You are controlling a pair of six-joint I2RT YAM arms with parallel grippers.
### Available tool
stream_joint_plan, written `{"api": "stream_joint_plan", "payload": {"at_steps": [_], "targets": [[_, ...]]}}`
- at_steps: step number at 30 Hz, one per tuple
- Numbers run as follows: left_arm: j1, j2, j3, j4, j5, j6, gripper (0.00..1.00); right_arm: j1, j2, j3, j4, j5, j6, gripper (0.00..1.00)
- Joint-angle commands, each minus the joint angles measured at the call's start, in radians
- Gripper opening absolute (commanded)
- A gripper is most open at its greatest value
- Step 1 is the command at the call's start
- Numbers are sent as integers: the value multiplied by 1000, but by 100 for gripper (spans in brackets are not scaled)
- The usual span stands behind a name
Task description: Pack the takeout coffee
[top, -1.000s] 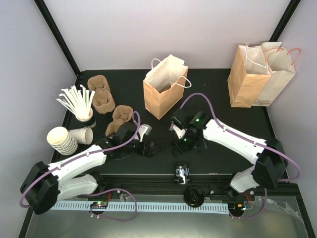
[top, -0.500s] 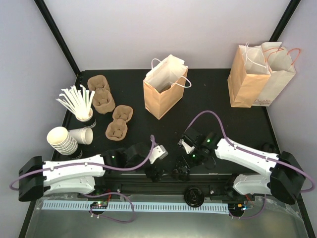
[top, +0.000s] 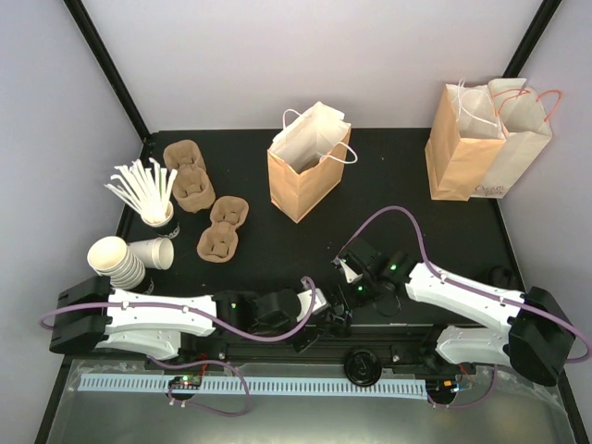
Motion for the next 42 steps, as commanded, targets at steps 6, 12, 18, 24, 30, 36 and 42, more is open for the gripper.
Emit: {"api": "stream_joint_plan", "payload": {"at_steps": [6, 12, 18, 24, 30, 36, 42], "targets": [[-6, 27, -50, 141, -18, 10, 96, -54, 18, -25, 117, -20, 72, 89], [-6, 41, -72, 188, -17, 3, 96, -115, 6, -54, 157, -85, 65, 88], [-4, 72, -63, 191, -16, 8, 91, -134, 17, -63, 176, -110, 58, 88], [-4, 121, -37, 180, -24, 16, 81, -149, 20, -69, 192, -130, 58, 84], [-4, 163, 3, 151, -98, 14, 67, -156, 17, -76, 192, -136, 58, 81], [-4, 183, 21, 146, -154, 4, 34, -186, -29, -78, 170, -89, 71, 80], [2, 176, 54, 116, -151, -4, 7, -229, -100, -46, 88, 0, 61, 75]]}}
